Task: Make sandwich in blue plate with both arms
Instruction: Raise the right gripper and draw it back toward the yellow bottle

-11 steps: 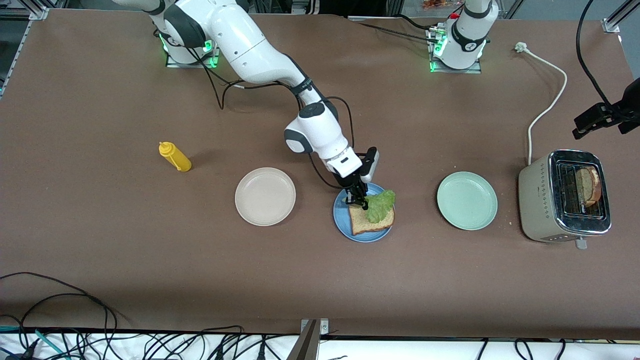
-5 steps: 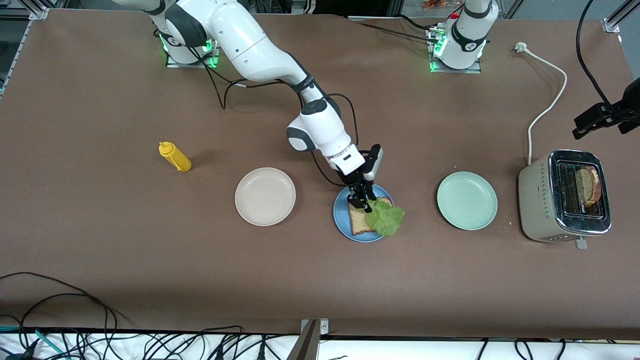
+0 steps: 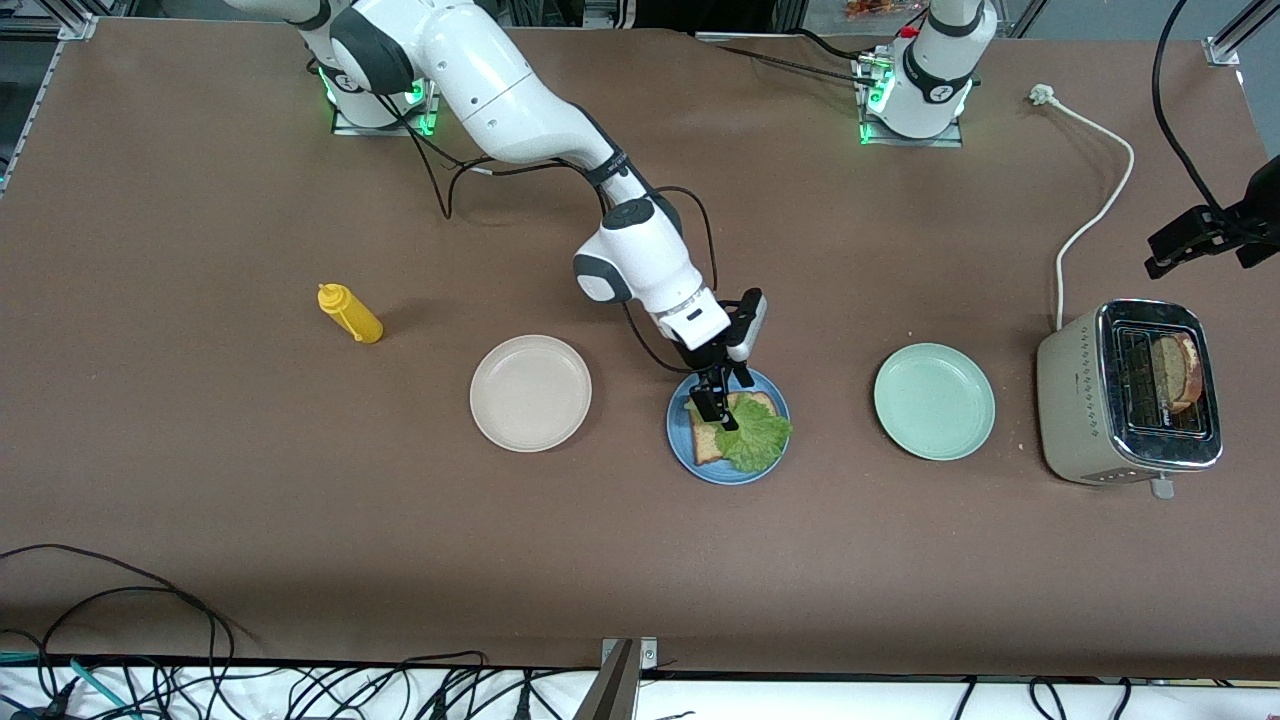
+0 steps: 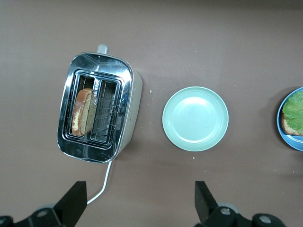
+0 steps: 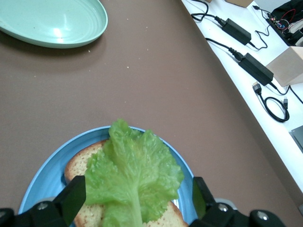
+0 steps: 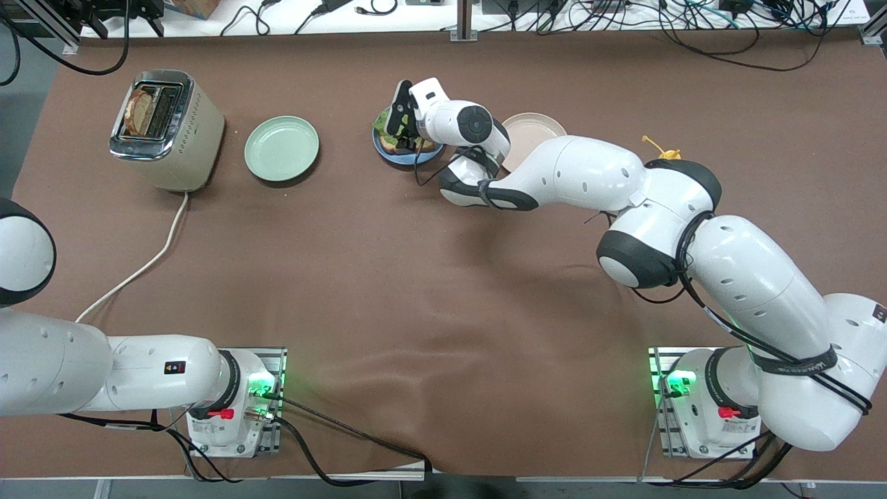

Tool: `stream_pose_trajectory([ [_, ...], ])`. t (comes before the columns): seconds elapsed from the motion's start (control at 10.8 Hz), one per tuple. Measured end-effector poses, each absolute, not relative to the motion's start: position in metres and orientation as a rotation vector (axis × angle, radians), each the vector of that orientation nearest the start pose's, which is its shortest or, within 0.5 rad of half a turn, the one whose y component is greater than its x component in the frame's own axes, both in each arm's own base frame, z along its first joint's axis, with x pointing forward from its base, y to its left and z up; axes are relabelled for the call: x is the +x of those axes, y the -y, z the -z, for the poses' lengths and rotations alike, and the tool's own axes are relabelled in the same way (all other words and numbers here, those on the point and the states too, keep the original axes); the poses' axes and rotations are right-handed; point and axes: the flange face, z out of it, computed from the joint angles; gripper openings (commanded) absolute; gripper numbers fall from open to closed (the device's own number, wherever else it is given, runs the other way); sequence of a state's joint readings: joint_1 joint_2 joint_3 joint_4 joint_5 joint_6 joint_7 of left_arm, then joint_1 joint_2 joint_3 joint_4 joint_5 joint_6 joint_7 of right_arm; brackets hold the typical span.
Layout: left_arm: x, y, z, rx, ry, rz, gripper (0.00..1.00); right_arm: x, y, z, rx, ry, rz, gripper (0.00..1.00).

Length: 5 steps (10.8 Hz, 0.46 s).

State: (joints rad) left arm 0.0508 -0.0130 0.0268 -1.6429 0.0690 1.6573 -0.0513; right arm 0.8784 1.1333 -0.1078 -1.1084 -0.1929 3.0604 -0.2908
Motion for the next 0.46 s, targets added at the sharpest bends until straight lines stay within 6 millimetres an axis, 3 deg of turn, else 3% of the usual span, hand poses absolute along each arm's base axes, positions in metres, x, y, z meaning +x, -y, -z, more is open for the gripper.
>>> stream_pose_trajectory([
  [0.28,0.555,-0.05,-0.605,-3.067,0.19,0.04,1.0,0.558,-0.598,-0.233,-2.267,1.705,1.245,1.0],
  [0.46,0.556,-0.05,-0.604,-3.067,0.19,0.038,1.0,0.569,-0.596,-0.279,-2.387,1.71,1.11,1.0],
])
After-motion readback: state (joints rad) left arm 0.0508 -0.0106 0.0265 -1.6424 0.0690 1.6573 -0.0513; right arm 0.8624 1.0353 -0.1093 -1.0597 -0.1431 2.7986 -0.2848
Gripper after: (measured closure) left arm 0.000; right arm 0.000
